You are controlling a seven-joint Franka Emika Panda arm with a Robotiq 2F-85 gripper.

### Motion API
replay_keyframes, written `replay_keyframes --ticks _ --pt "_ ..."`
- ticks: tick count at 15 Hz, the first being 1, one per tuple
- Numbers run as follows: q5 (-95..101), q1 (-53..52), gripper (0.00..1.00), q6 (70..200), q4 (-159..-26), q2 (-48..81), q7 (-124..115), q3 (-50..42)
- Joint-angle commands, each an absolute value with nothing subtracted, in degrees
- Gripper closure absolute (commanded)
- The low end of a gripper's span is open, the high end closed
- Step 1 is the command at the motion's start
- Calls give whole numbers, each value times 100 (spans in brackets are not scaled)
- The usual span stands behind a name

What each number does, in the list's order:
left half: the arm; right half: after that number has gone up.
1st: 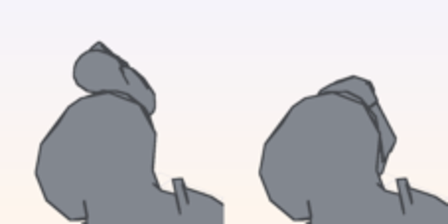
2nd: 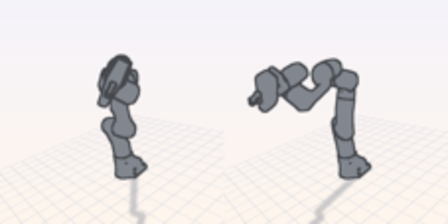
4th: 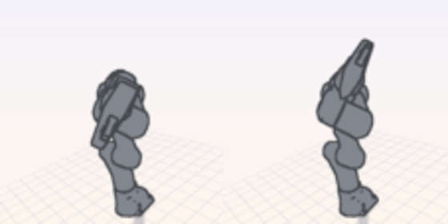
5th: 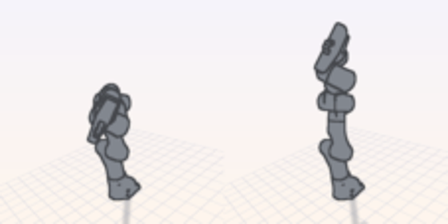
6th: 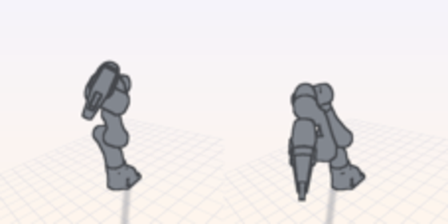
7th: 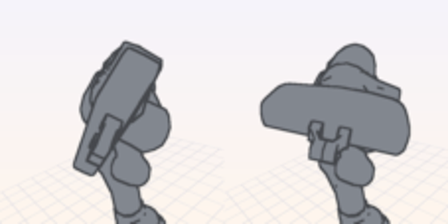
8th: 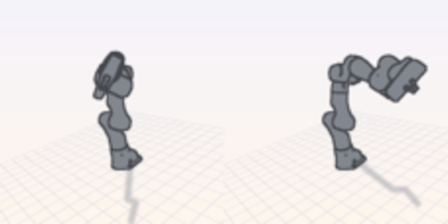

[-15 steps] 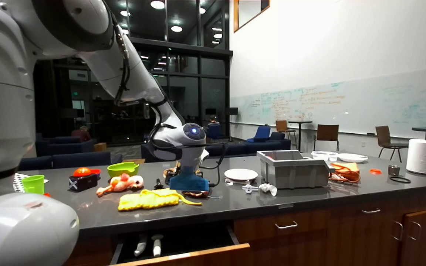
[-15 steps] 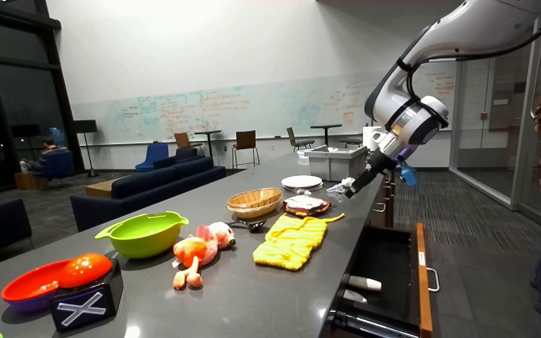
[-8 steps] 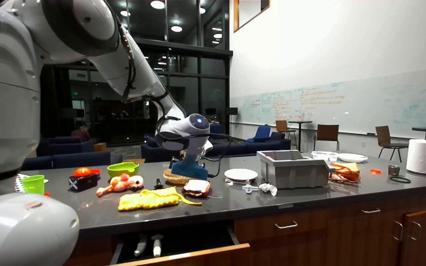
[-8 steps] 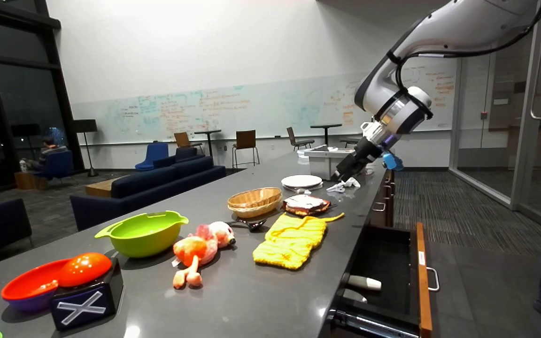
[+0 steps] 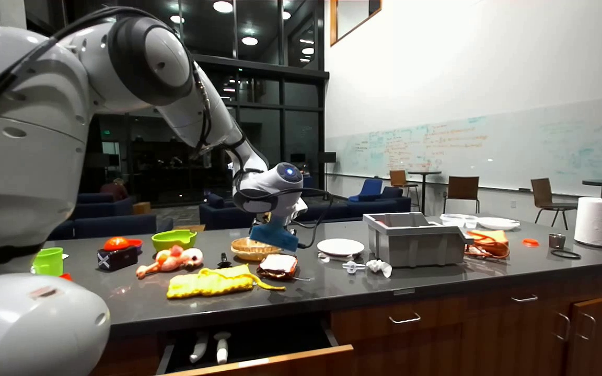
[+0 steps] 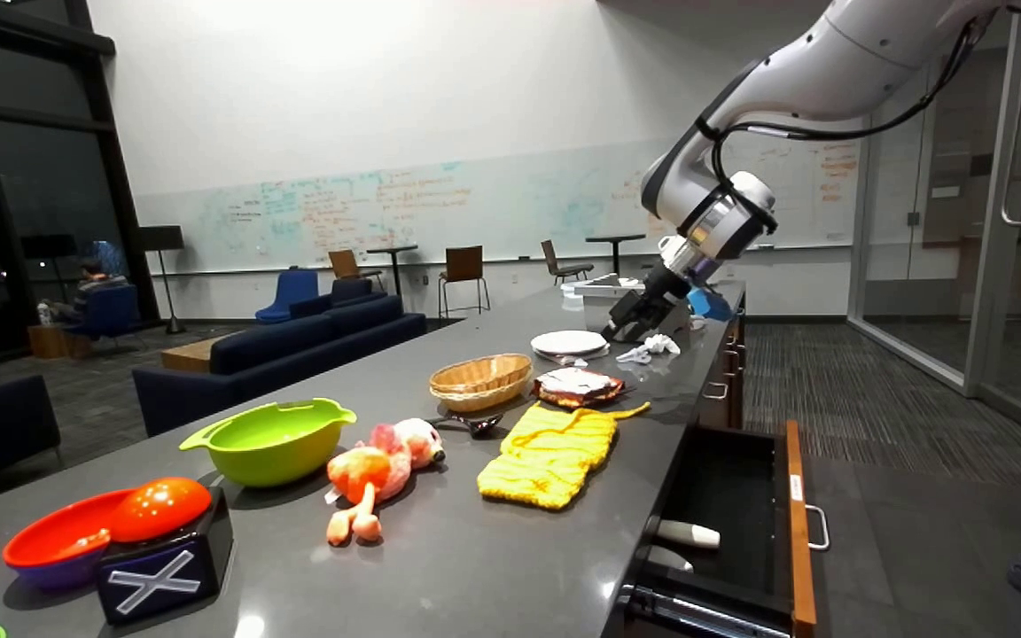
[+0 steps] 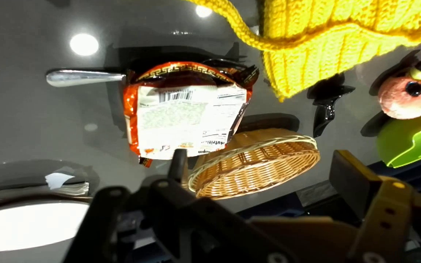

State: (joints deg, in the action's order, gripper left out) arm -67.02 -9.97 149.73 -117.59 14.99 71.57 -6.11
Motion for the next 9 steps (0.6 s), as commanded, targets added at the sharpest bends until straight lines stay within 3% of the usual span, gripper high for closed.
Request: replay_keyframes --ticks 1,9 --pt "-6096 -588 0 14957 -11228 1929 6509 -226" --pt "-4906 -106 0 14959 -10673 2517 5598 180"
